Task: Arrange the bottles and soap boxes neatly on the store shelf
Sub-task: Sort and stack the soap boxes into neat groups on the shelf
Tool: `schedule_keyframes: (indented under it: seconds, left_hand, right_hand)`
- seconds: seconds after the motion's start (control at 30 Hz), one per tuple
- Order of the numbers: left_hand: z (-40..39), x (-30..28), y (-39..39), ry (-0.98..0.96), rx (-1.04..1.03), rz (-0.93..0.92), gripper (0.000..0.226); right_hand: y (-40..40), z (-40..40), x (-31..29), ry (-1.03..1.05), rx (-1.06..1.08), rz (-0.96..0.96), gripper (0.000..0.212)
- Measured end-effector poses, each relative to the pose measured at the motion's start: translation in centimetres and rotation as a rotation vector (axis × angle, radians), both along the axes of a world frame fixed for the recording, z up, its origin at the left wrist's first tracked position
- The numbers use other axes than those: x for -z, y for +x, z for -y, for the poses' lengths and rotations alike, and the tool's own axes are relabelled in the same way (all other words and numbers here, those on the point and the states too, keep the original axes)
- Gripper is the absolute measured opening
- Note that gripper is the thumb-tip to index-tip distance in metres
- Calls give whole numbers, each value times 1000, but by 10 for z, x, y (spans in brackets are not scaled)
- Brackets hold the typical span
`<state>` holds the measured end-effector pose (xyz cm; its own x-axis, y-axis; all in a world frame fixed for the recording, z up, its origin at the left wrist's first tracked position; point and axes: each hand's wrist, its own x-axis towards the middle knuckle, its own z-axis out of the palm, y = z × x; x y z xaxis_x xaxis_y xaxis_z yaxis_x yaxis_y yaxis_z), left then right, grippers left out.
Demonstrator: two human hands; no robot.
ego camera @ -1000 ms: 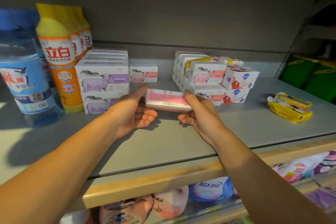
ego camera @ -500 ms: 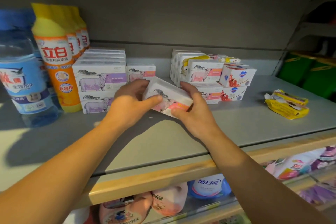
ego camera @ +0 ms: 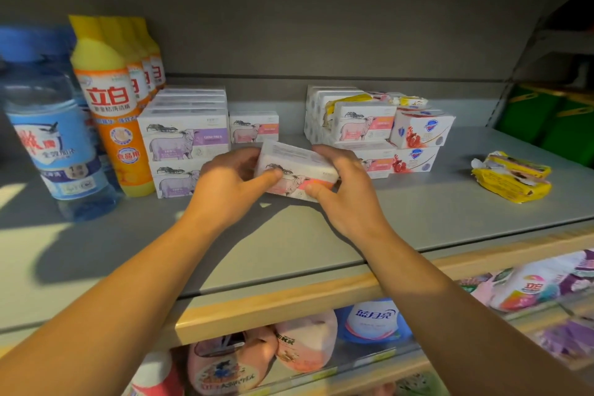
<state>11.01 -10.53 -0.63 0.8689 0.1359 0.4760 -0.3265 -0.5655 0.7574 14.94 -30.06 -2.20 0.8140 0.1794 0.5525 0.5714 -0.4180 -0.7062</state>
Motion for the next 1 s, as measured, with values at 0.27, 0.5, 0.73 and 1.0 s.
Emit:
schedule_keyframes:
  seconds: [0.27,0.5,0.73,1.0]
  left_hand:
    - [2,6,-2,374,-125,-211,27]
    - [-17,11,-17,508,-66,-213,30]
    - [-30,18,-27,604,-115,-206,44]
    - [-33,25,-20,594,-95,-219,44]
  right_hand:
    - [2,-2,3,-185,28,6,55]
    - [-1,-2,4,-295,59,106,52]
    - [16,-16,-6,-494,139,298,42]
    - [85,-60,-10,-594,164,240,43]
